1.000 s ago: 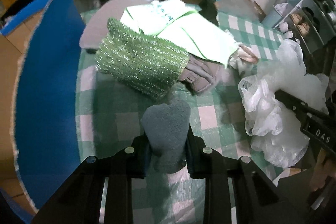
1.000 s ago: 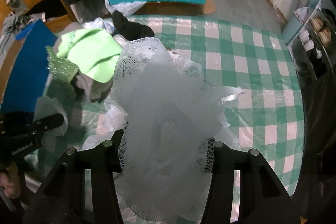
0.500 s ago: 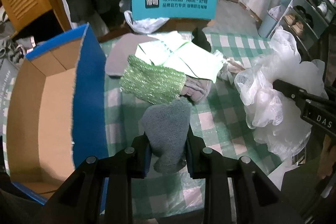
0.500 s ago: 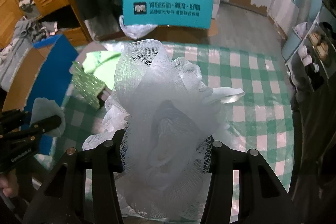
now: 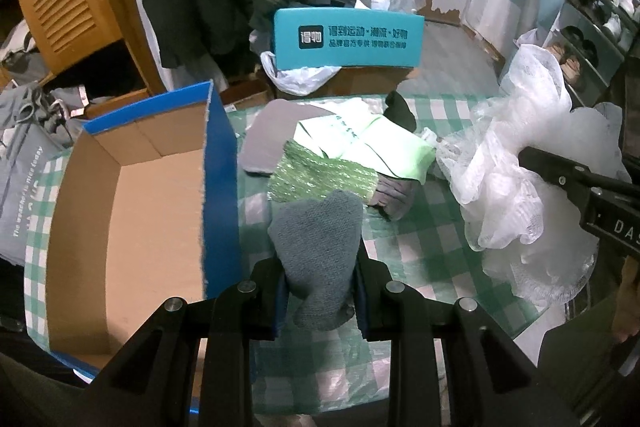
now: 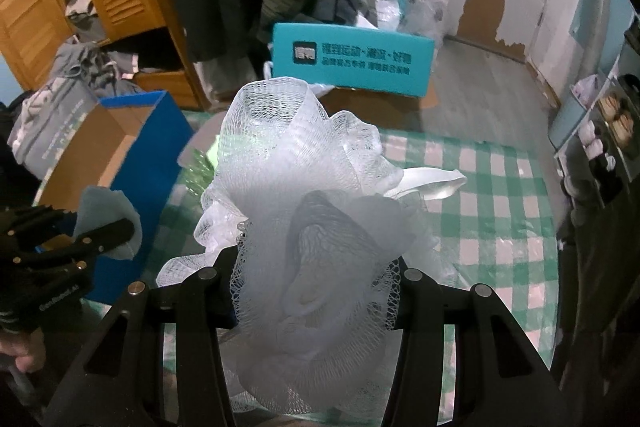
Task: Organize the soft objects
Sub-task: 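Grasp the grey sock with the left tool while the right tool lifts the bath puff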
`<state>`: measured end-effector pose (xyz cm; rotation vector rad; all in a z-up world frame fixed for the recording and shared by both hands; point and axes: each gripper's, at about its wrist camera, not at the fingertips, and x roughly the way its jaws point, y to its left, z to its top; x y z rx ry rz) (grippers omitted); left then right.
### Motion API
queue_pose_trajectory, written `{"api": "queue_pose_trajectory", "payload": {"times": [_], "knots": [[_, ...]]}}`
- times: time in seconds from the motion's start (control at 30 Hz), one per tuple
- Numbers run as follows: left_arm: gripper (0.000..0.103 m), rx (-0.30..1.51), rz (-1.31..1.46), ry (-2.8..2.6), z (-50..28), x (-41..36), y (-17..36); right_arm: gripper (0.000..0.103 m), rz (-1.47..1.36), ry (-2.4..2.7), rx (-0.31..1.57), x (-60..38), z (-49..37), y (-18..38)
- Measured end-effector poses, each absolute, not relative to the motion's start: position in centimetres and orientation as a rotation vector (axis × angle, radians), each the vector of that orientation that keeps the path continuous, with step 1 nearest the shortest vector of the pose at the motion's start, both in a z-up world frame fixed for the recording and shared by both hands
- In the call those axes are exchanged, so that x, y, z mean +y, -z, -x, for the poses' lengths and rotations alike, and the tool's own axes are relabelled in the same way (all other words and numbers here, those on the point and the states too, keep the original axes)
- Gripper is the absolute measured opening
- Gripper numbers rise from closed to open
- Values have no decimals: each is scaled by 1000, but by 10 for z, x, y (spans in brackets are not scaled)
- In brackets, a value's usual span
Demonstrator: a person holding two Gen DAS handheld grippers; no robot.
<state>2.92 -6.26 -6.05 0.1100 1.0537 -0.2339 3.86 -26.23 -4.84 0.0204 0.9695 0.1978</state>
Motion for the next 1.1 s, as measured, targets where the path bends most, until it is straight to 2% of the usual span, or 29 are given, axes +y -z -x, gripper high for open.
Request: {"api": "queue_pose_trajectory", "payload": {"times": [0.77,1.1], "knots": [[27,964,-55,106,-33,12,32,47,37,-339,896,-179,-62,10],[27,966,-9,34,-34,58,36,47,80,-405,883,-128,-74,-1]]}}
